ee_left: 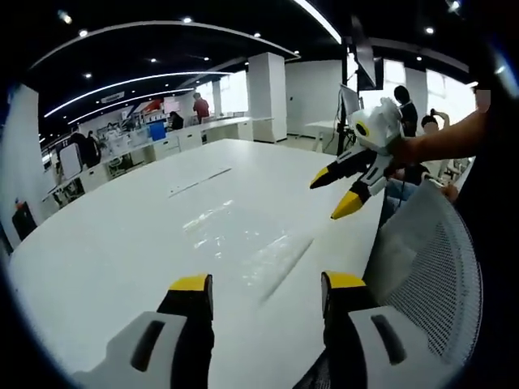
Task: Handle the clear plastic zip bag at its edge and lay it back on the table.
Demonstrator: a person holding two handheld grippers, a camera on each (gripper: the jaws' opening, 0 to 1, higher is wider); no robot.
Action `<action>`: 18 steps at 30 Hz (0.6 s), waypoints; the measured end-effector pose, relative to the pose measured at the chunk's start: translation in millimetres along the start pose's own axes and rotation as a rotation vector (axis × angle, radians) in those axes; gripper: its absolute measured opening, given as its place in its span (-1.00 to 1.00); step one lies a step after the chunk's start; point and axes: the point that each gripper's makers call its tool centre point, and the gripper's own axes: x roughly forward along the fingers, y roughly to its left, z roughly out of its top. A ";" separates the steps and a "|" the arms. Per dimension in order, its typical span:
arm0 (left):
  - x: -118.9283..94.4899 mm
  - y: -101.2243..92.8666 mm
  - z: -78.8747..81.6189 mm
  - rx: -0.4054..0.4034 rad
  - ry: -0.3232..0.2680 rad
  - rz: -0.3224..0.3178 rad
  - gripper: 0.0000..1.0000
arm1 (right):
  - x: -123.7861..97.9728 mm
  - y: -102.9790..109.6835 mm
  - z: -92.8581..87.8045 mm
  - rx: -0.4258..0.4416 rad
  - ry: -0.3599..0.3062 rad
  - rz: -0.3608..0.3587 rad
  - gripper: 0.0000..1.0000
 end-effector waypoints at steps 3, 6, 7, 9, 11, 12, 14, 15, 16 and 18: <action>-2.6 0.0 -1.7 -0.004 -0.005 0.008 0.05 | -10.1 -2.5 -0.1 0.018 -0.020 -0.017 0.20; -5.4 -0.1 -4.9 -0.017 -0.008 0.019 0.07 | -18.8 -2.3 -2.0 0.044 -0.031 -0.019 0.24; -6.0 -0.5 -6.8 -0.022 -0.006 0.020 0.08 | -21.3 -2.4 -3.2 0.047 -0.033 -0.022 0.26; -7.3 -2.1 -10.2 -0.027 -0.001 0.022 0.12 | -26.8 -3.2 -6.6 0.043 -0.033 -0.029 0.32; -8.7 -3.2 -12.8 -0.033 0.000 0.026 0.16 | -32.3 -4.1 -8.9 0.044 -0.043 -0.036 0.38; -9.1 -3.2 -13.2 -0.034 0.001 0.027 0.18 | -33.4 -3.9 -9.2 0.046 -0.044 -0.037 0.41; -11.4 -3.6 -15.0 -0.042 -0.001 0.034 0.23 | -39.6 -3.3 -12.8 0.054 -0.048 -0.042 0.46; -12.5 -3.8 -16.1 -0.043 0.000 0.037 0.23 | -42.5 -3.1 -14.3 0.059 -0.058 -0.045 0.49; -13.2 -4.1 -16.6 -0.050 -0.002 0.037 0.24 | -44.0 -3.1 -16.0 0.067 -0.061 -0.047 0.51; -14.5 -6.0 -17.0 -0.067 -0.013 0.030 0.27 | -47.8 -2.0 -22.4 0.094 -0.065 -0.045 0.55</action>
